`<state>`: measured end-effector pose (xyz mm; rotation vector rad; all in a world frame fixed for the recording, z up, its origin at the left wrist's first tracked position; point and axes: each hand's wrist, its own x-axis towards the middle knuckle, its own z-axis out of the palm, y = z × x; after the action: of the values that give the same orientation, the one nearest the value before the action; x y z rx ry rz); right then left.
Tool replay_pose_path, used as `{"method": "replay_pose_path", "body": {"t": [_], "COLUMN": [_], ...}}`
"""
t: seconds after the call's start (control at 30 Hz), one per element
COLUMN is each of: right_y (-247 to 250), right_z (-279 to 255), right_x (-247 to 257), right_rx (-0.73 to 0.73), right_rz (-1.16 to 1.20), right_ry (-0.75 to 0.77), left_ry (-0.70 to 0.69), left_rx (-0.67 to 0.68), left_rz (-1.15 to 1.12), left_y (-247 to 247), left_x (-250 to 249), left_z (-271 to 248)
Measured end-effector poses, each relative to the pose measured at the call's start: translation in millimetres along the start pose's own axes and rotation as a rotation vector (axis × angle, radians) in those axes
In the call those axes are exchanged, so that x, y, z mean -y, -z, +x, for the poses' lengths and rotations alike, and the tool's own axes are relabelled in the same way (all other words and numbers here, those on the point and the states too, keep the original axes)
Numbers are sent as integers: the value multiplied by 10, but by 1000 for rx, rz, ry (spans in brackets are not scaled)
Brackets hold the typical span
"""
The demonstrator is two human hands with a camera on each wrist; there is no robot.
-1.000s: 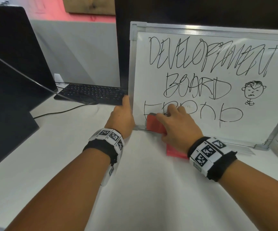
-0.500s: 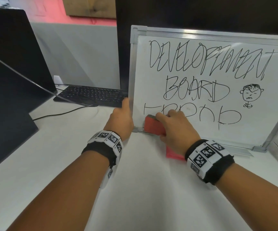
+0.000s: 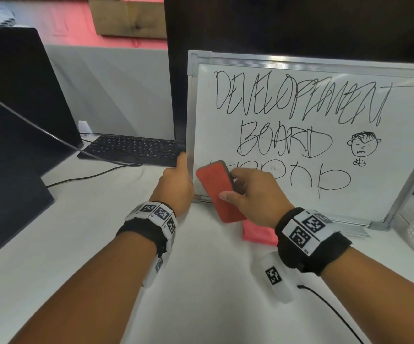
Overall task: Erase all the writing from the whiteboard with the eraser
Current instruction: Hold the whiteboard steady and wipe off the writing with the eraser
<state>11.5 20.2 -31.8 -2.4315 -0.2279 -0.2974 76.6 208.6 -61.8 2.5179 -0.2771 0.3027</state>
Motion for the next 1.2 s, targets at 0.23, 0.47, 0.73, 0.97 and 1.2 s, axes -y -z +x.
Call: {"method": "replay_pose_path", "body": {"t": [0.23,0.47,0.73,0.97,1.2], "right_y": [-45,-136,-145,-119,-179], "right_z": [-67,-144,-203,-220,-138], "right_x": [-26,-77,-20,-87,-182], "right_rx": [47,280,437,432,328], "right_rz": [75,68,-105,5,189], "right_ry": [6,-41,-32,-21,-83], "left_ry": [-15,-28,-33,-36,-25], "left_rx": [-7,-11,-8,-9,-16], "left_rz": [-6,8,3,-3,-5], "left_y": [14,11,-1,-21,-40], "left_x": [-7,4,21,47,75], "left_z": [-8,-15,-1,18,36]}}
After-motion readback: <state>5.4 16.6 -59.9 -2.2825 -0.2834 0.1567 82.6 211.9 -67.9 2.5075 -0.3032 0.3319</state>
